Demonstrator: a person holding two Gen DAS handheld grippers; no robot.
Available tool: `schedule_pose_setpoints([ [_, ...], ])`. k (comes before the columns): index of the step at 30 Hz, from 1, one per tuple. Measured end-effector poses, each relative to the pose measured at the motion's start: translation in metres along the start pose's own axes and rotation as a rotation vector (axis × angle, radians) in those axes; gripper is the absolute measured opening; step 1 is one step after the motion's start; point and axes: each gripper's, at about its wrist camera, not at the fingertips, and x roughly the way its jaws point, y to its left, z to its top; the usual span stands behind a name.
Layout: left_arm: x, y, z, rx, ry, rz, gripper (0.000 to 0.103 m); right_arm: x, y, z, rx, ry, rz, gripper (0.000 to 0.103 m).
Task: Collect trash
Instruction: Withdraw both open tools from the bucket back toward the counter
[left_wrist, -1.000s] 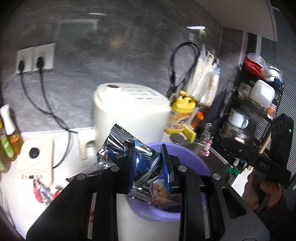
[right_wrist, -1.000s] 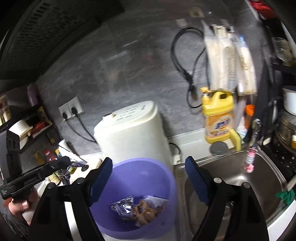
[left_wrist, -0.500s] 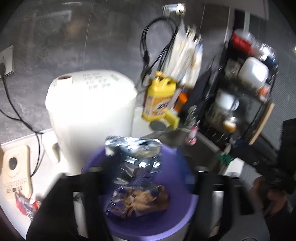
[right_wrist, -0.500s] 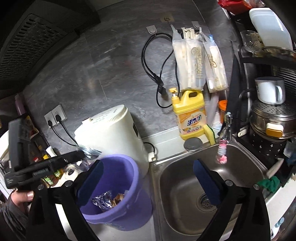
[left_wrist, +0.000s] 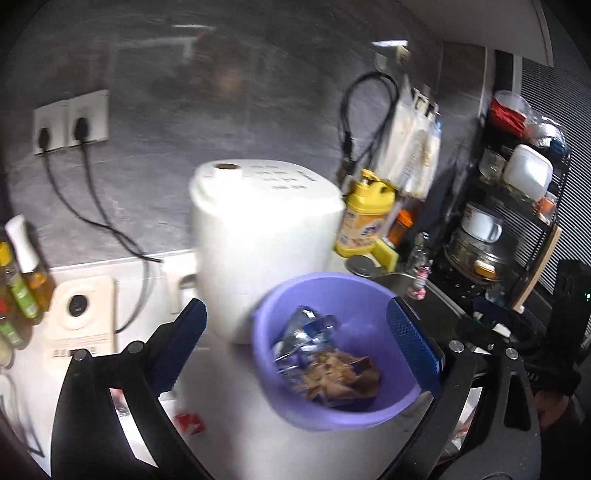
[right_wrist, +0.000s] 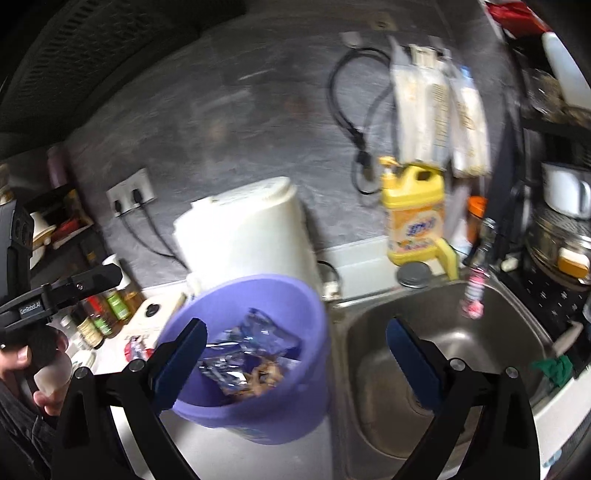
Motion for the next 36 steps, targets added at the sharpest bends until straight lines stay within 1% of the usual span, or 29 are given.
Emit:
schedule_pose_setpoints([
  [3, -0.019, 0.02, -0.003, -0.021, -0.018, 0.04, 0.097, 0.003, 0.019, 0.003, -0.028, -0.003, -0.002, 0.096],
  [7, -0.042, 0.052, -0.009, -0.066, -0.037, 0.088, 0.097, 0.008, 0.042, 0.005, -0.036, 0.004, 0.044, 0.096],
  [9, -0.052, 0.069, -0.012, -0.089, -0.047, 0.133, 0.097, 0.011, 0.053, 0.004, -0.046, 0.005, 0.043, 0.095],
  [12, -0.067, 0.095, -0.018, -0.14, -0.061, 0.148, 0.097, 0.014, 0.072, 0.002, -0.07, 0.01, 0.042, 0.095],
  [17, -0.079, 0.128, -0.028, -0.169, -0.057, 0.183, 0.097, 0.018, 0.099, -0.003, -0.089, 0.011, 0.047, 0.095],
  [19, -0.083, 0.141, -0.034, -0.184, -0.049, 0.189, 0.097, 0.015, 0.109, -0.006, -0.083, -0.029, 0.027, 0.095],
  [21, -0.084, 0.154, -0.04, -0.193, -0.041, 0.196, 0.097, 0.015, 0.12, -0.009, -0.094, -0.032, 0.047, 0.095],
  [25, -0.083, 0.174, -0.051, -0.215, -0.013, 0.183, 0.097, 0.021, 0.149, -0.015, -0.146, -0.004, 0.09, 0.095],
  [27, -0.081, 0.185, -0.058, -0.229, -0.001, 0.167, 0.097, 0.025, 0.165, -0.019, -0.165, 0.025, 0.132, 0.095],
  [29, -0.075, 0.197, -0.067, -0.258, 0.027, 0.151, 0.097, 0.027, 0.179, -0.025, -0.168, 0.049, 0.161, 0.095],
  [33, -0.063, 0.208, -0.086, -0.27, 0.08, 0.112, 0.095, 0.037, 0.203, -0.041, -0.185, 0.104, 0.17, 0.095],
  [35, -0.056, 0.212, -0.093, -0.273, 0.105, 0.089, 0.09, 0.046, 0.212, -0.052, -0.193, 0.14, 0.167, 0.095],
  [36, -0.051, 0.215, -0.098, -0.277, 0.122, 0.074, 0.088, 0.05, 0.217, -0.057, -0.198, 0.156, 0.16, 0.095],
])
